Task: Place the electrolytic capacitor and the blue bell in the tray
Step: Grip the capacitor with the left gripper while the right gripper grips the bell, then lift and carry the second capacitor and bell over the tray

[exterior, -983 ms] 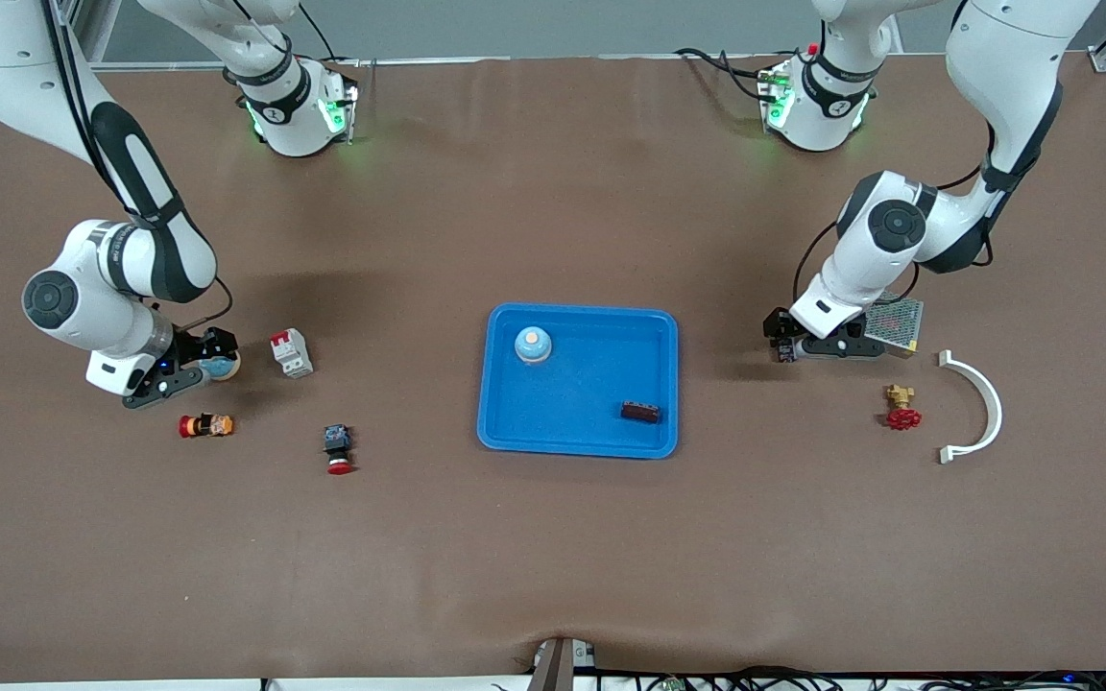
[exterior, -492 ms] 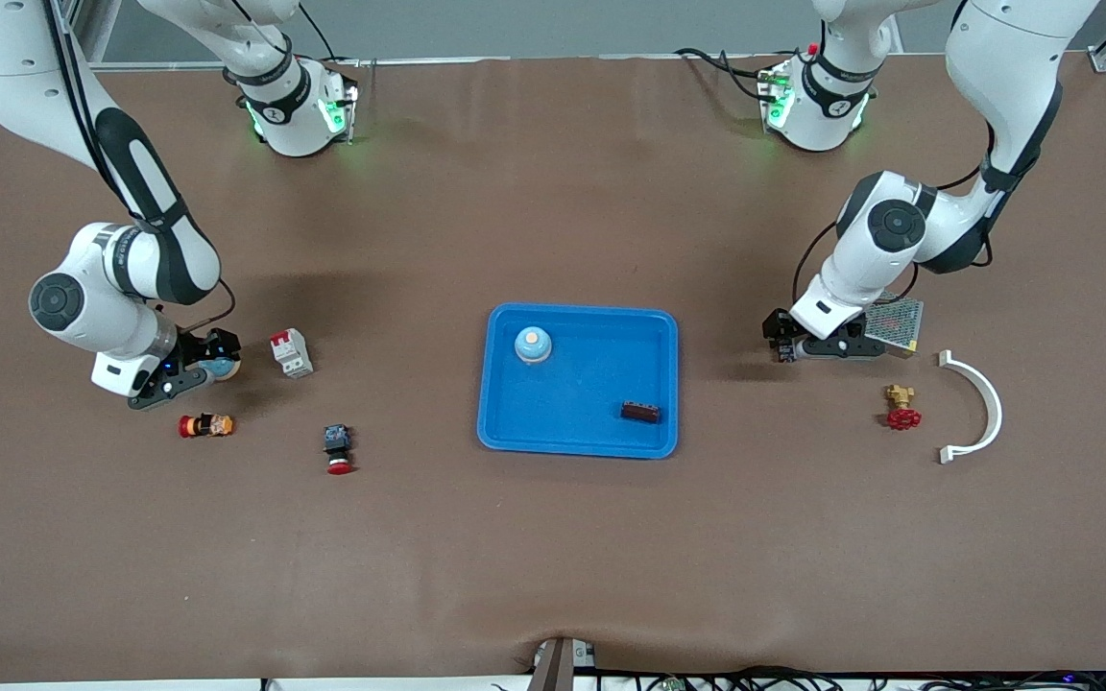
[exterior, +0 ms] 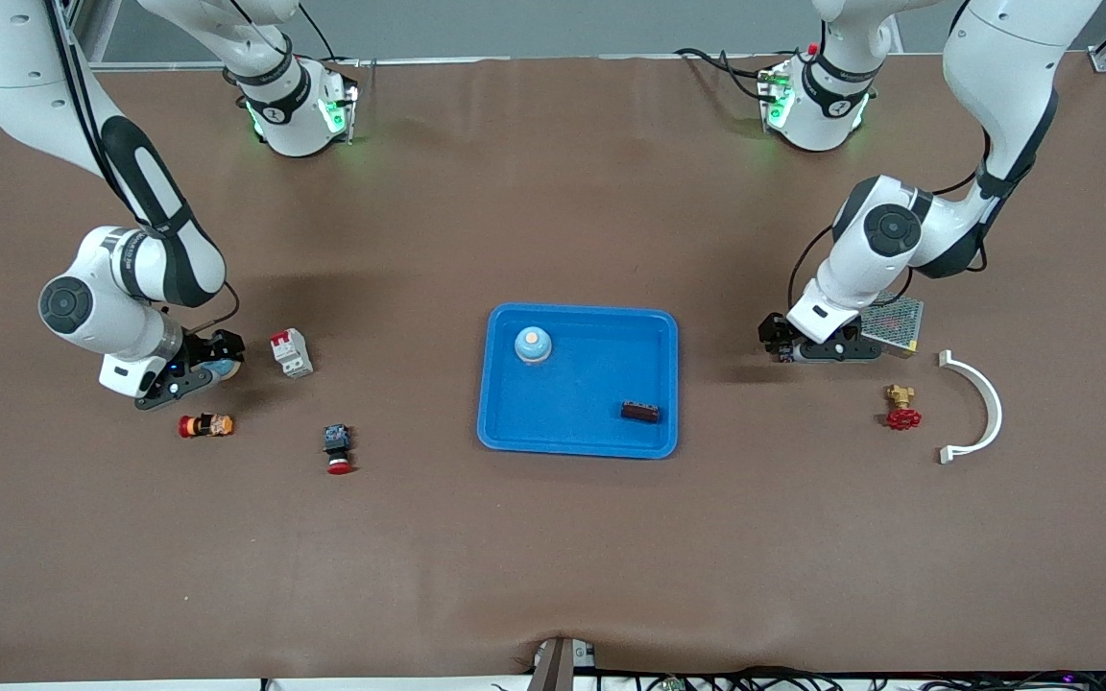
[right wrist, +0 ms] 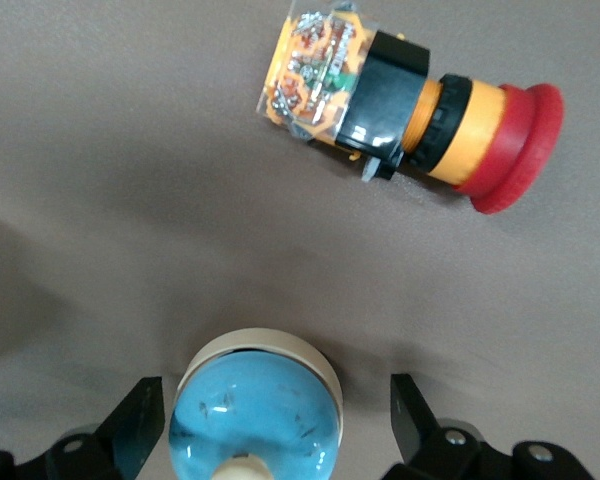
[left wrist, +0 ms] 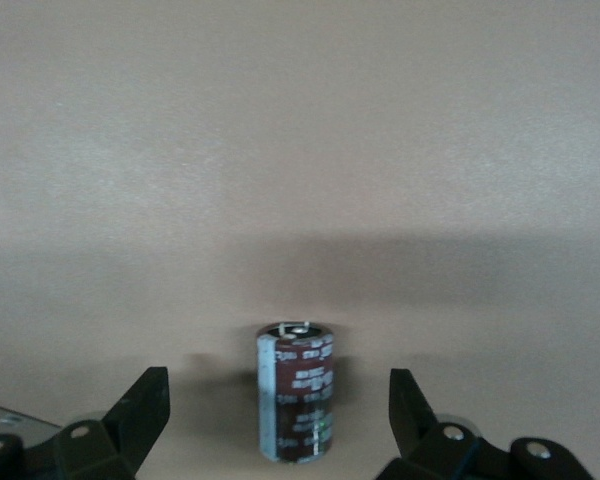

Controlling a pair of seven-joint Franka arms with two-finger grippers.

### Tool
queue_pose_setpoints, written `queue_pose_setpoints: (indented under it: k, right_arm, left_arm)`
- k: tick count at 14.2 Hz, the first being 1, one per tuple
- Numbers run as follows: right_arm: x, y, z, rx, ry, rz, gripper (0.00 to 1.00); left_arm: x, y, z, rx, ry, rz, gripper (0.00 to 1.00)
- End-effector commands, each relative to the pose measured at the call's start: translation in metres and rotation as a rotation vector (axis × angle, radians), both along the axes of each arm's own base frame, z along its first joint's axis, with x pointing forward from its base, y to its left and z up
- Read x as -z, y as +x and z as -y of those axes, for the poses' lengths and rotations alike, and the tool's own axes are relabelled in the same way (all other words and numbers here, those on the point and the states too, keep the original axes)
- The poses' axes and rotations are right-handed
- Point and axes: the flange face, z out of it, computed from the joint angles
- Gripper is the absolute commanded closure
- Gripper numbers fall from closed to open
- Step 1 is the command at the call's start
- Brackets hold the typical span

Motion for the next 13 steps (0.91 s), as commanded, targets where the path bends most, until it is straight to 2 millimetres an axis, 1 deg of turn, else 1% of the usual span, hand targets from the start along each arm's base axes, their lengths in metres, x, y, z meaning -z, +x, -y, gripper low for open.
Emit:
queue_pose_setpoints:
  k: [1, 2, 3, 4, 6, 7, 10, 12, 13]
  right_arm:
    - [0.0005, -0.0042, 0.0008, -0.011, -0.002, 0.004, 0.0]
    - [0.0005, -0.0043, 0.0016, -0.01, -0.002, 0.004, 0.0]
    - [0.0008, -0.0045, 0.0008, -0.011, -0.001, 0.001, 0.06]
    - [0.0009, -0.0047, 0.0007, -0.011, 0.0, -0.001, 0.12]
    - [0.001, -0.0051, 0.0024, -0.008, -0.001, -0.002, 0.19]
    - [0.0012, -0.0052, 0.0015, -0.009, 0.0, -0.004, 0.25]
    - [0.0009, -0.0049, 0.0015, -0.008, 0.0, -0.005, 0.34]
    - [-0.0042, -0.0008, 0.0013, -0.005, -0.001, 0.004, 0.39]
    - [-0.0085, 0.0006, 0.0006, -0.004, -0.001, 0.004, 0.39]
  left_arm:
    - [0.0003, 0.0031, 0.005, 0.0, -0.004, 0.013, 0.06]
    - [-0.0001, 0.0041, 0.0059, 0.0, -0.006, 0.016, 0.07]
    - [-0.0001, 0.0043, 0.0052, 0.0, -0.005, 0.016, 0.12]
    - [-0.0007, 0.0037, 0.0056, 0.0, -0.003, 0.015, 0.31]
    - [-0.0007, 0.0031, 0.0054, 0.002, -0.001, 0.013, 0.94]
    - [0.0003, 0.0024, 0.0053, 0.014, 0.005, 0.012, 1.0]
    - [0.0004, 0.0021, 0.0039, 0.033, 0.017, 0.019, 1.0]
    - [0.0004, 0.0021, 0.0039, 0.007, 0.014, 0.018, 1.0]
    - [0.0004, 0.0021, 0.0039, -0.027, 0.01, 0.017, 1.0]
